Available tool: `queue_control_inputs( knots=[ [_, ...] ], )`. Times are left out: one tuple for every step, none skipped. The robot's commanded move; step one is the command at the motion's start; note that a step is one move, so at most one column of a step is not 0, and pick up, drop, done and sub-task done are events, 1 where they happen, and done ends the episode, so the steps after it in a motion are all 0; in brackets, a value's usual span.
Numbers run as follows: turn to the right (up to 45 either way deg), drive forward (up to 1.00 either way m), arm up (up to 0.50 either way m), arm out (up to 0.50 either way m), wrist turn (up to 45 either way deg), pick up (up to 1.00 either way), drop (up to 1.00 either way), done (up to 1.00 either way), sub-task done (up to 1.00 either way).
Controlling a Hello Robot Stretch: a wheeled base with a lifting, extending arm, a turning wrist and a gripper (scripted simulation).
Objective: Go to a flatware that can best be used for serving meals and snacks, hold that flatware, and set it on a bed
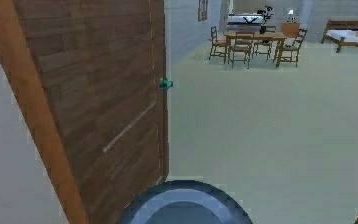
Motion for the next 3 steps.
queue_control_inputs(
  knots=[
    [0.0,0.75,0.0,0.0,0.0,0.0,0.0,0.0,0.0],
    [33.0,0.0,0.0,0.0,0.0,0.0,0.0,0.0,0.0],
    [0.0,0.05,0.0,0.0,0.0,0.0,0.0,0.0,0.0]
  ],
)
